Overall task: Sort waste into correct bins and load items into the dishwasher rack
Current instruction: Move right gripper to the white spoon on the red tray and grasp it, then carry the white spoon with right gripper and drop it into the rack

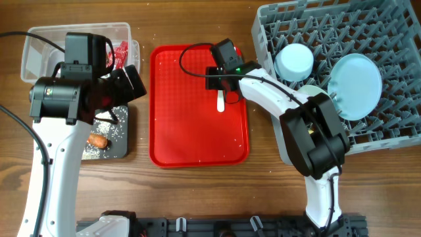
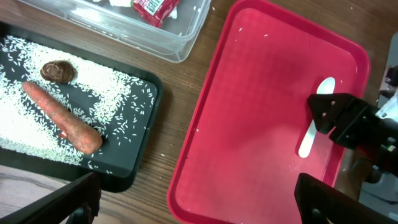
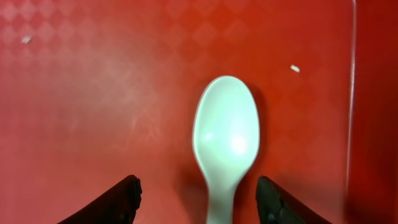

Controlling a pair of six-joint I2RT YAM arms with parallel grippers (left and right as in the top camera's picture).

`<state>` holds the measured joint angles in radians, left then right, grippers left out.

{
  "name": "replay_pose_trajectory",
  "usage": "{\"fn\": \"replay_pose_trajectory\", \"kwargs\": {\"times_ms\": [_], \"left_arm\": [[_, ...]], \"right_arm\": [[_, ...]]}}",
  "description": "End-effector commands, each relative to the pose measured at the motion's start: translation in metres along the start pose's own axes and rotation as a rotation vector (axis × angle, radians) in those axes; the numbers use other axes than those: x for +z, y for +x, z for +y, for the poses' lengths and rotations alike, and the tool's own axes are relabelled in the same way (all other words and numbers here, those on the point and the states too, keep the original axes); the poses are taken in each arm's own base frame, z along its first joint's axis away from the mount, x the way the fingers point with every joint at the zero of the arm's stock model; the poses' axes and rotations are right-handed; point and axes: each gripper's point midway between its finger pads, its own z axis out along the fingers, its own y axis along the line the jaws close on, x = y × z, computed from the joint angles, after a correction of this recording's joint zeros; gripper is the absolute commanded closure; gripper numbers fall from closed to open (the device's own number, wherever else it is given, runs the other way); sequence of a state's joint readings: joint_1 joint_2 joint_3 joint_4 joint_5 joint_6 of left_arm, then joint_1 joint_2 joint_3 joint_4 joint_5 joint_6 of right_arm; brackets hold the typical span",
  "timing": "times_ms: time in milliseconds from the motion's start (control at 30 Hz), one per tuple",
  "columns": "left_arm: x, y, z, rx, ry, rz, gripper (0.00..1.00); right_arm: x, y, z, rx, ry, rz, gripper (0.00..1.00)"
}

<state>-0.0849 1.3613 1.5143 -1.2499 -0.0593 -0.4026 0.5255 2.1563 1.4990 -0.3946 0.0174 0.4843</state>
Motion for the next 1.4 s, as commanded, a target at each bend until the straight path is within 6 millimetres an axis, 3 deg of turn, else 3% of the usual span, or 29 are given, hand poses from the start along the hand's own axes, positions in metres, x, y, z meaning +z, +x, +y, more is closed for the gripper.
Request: {"fn": "replay_pose_trajectory", "kwargs": {"times_ms": [0, 167, 300, 533, 667, 800, 867, 900, 967, 1067, 1133, 1200, 1367], "left_arm": [[-0.004, -0.004, 0.001, -0.006, -0.003, -0.02, 0.0], [-0.004, -0.004, 0.001, -0.007, -0.003, -0.02, 0.0], [-0.004, -0.004, 0.001, -0.006, -0.003, -0.02, 0.0], [-0.004, -0.004, 0.001, -0.007, -0.003, -0.02, 0.0], [-0.004, -0.004, 0.001, -0.007, -0.003, -0.02, 0.0], [-0.004, -0.004, 0.001, -0.006, -0.003, -0.02, 0.0], [-0.004, -0.004, 0.001, -0.006, -0.003, -0.02, 0.0], [-0.004, -0.004, 0.001, -0.007, -0.003, -0.02, 0.0], [-0.004, -0.004, 0.001, -0.007, -0.003, -0.02, 0.0], [-0.004, -0.004, 0.001, -0.006, -0.003, -0.02, 0.0], [-0.004, -0.004, 0.001, -0.007, -0.003, -0.02, 0.0], [-0.004, -0.004, 0.001, -0.007, -0.003, -0.02, 0.0], [-0.004, -0.004, 0.001, -0.007, -0.003, -0.02, 0.0]], "right_arm": [[0.024, 0.018, -0.008, 0.024, 0.022, 0.038, 0.5], [0.038, 0.031, -0.013, 0.088, 0.039, 0.071, 0.69], [0.038, 0.034, -0.01, 0.089, 0.022, 0.087, 0.82], [0.035, 0.05, 0.003, 0.093, -0.056, 0.172, 0.96], [0.029, 0.058, 0.008, 0.1, -0.091, 0.226, 0.96], [-0.006, 0.036, 0.012, 0.047, -0.121, 0.182, 0.96], [-0.044, 0.013, 0.011, -0.004, -0.143, 0.123, 0.96], [-0.076, -0.003, 0.007, -0.042, -0.154, 0.077, 0.96], [-0.118, -0.021, -0.003, -0.077, -0.158, 0.016, 0.96], [-0.187, -0.045, -0.032, -0.161, -0.141, -0.099, 0.96], [-0.219, -0.054, -0.061, -0.201, -0.075, -0.156, 0.96], [-0.227, -0.056, -0.101, -0.234, 0.032, -0.152, 0.96], [-0.194, -0.051, -0.144, -0.206, 0.096, -0.073, 0.96]]}}
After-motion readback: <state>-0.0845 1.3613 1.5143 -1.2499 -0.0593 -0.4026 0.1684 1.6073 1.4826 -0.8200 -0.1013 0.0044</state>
